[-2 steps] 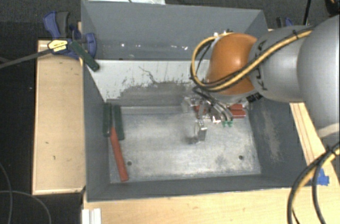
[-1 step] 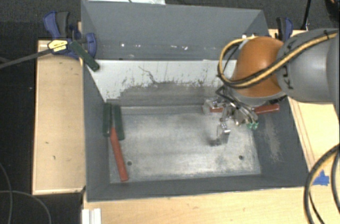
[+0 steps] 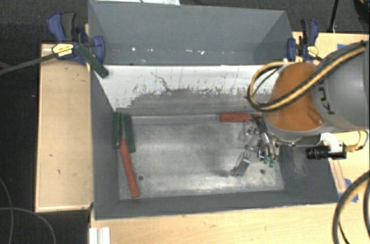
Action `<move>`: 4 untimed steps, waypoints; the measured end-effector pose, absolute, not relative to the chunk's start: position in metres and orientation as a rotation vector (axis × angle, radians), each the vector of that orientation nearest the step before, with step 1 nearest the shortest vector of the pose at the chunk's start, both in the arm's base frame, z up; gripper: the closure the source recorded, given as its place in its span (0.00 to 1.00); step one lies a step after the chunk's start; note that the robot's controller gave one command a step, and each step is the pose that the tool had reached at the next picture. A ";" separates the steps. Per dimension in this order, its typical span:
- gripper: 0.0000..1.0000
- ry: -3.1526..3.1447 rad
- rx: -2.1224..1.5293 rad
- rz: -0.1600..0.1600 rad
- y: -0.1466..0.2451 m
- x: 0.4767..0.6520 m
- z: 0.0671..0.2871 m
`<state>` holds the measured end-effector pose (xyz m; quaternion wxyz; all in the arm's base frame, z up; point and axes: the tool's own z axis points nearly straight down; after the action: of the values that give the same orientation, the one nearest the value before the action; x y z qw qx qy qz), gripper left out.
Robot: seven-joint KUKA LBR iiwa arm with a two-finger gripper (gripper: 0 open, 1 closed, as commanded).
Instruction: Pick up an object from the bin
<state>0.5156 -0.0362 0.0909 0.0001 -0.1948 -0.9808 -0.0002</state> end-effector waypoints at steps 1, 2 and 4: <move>0.00 -3.095 -0.588 0.000 -0.062 0.488 0.213; 0.00 -3.070 -0.646 0.003 -0.128 0.486 0.109; 0.00 -3.105 -0.592 0.001 -0.141 0.594 0.074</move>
Offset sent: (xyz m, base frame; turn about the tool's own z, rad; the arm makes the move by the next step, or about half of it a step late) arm -0.0294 -0.0249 0.1174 -0.0185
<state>0.5940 -0.1409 0.0738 -0.0098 -0.1872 -0.9823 0.0004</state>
